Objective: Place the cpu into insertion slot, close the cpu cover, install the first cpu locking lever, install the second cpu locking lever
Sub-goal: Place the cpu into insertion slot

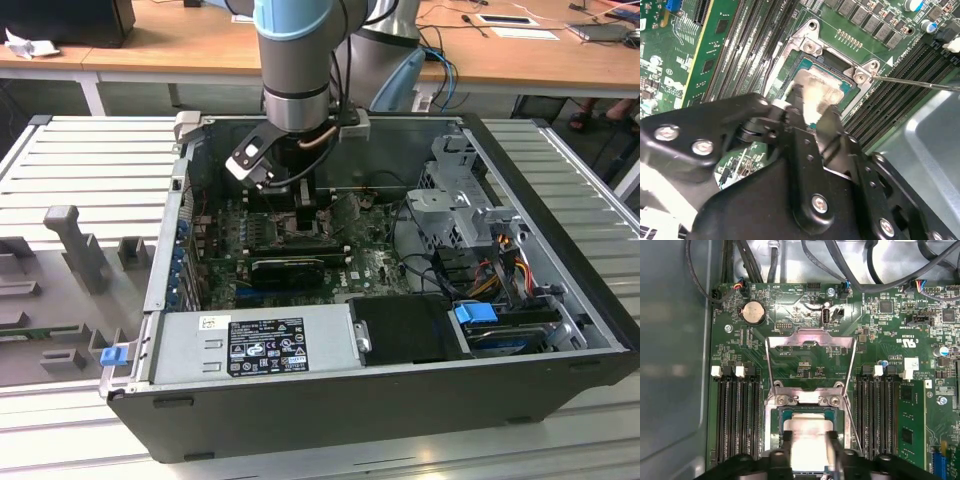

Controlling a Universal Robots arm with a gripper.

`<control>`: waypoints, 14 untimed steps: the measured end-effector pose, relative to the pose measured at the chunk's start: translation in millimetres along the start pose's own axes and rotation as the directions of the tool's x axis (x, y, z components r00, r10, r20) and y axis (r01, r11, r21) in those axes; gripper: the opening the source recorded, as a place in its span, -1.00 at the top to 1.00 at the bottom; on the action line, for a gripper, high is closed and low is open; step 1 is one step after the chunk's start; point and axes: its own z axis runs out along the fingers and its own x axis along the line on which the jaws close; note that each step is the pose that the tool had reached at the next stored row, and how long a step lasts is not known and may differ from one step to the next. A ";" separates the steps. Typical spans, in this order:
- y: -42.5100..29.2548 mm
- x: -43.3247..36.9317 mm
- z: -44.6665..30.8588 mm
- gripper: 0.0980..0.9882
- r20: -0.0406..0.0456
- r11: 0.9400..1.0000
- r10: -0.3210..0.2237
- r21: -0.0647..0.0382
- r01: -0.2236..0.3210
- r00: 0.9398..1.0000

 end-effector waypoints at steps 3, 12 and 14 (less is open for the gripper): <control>0.1 0.0 -1.4 0.87 0.000 1.000 0.000 0.001 0.000 1.000; 0.3 0.0 -3.3 0.98 0.001 1.000 0.000 0.001 0.000 1.000; 0.3 0.0 -3.9 0.98 0.001 1.000 0.000 0.001 0.000 1.000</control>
